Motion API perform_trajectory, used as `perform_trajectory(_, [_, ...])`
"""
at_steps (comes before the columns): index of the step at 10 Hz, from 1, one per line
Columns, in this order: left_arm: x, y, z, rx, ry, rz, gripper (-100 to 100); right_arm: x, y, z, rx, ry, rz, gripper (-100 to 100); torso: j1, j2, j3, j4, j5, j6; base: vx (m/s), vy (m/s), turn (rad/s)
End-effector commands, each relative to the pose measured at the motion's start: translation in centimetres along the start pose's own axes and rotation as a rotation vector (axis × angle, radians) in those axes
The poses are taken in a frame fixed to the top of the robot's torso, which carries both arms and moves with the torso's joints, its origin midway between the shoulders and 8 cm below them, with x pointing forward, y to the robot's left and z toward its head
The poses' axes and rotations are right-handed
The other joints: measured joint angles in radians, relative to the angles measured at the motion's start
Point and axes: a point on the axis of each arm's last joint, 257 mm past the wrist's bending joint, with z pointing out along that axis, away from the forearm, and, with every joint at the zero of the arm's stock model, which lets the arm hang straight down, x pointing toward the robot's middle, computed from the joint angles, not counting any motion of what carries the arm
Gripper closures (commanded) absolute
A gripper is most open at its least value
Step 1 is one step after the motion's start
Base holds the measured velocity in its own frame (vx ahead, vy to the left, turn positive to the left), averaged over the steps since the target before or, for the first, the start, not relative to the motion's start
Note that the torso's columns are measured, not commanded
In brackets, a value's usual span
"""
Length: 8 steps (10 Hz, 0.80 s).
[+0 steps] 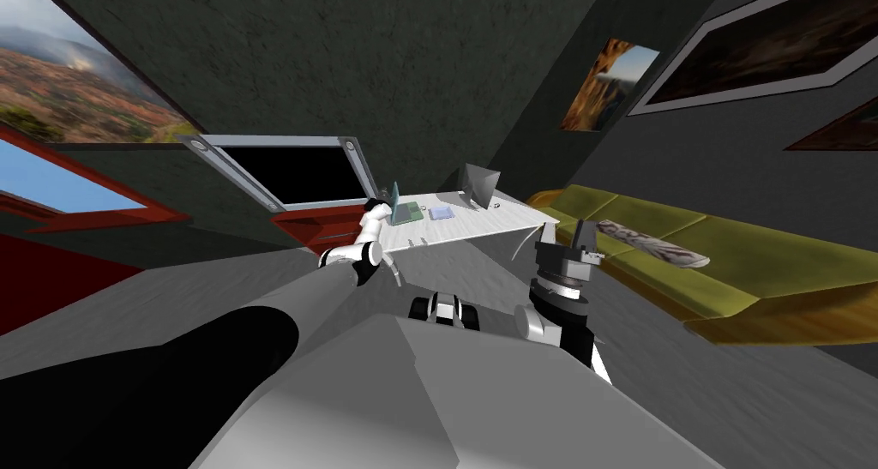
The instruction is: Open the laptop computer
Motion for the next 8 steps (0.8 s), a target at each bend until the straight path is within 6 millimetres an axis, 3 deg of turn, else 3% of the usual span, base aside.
perform_trajectory(1, [-2.4,-0.6,0.1,0.009,-0.037,0.003,-100,0.0,0.0,0.0,0.000,0.000,0.000,0,0.002,0.003,0.002,0.001,0.001,0.000,-0.028,0.026,-0.147])
perform_trajectory(2, [-4.9,-1.3,0.1,0.018,-0.073,0.005,-100,0.0,0.0,0.0,0.000,0.000,0.000,0,0.001,0.003,0.002,0.001,0.000,-0.002,-0.047,0.037,-0.205])
perform_trajectory(3, [-4.9,-1.3,0.1,0.018,-0.073,0.005,-100,0.0,0.0,0.0,0.000,0.000,0.000,0,-0.002,0.003,0.002,0.001,0.000,-0.002,-0.049,0.029,-0.143])
perform_trajectory(4, [-7.2,-2.0,0.0,0.028,-0.109,0.006,-100,0.0,0.0,0.0,0.000,0.000,0.000,0,-0.004,0.001,0.001,0.001,-0.001,-0.003,-0.047,0.024,-0.319])
perform_trajectory(6, [-7.2,-2.0,0.0,0.028,-0.109,0.006,-100,0.0,0.0,0.0,0.000,0.000,0.000,0,-0.005,-0.001,0.000,0.000,-0.002,-0.003,-0.029,0.013,-0.019])
perform_trajectory(8, [-11.7,-3.7,-0.4,0.053,-0.177,0.008,-100,0.0,0.0,0.0,0.000,0.000,0.000,0,-0.005,-0.001,0.000,0.000,-0.001,-0.001,-0.038,0.013,-0.304])
